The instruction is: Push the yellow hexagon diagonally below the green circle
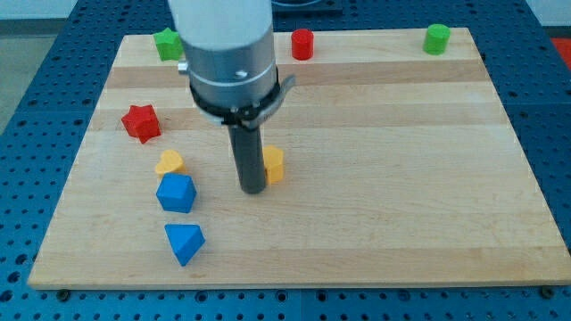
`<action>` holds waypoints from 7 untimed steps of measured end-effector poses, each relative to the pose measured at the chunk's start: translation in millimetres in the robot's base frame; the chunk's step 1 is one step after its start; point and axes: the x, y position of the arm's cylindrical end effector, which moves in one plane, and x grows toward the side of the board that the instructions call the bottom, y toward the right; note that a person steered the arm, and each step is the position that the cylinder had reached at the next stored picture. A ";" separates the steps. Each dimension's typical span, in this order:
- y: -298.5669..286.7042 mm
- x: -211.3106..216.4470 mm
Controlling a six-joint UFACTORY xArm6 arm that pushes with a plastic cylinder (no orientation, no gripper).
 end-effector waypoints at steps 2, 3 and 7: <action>8.7 -47.6; 58.4 -47.6; 166.5 -72.6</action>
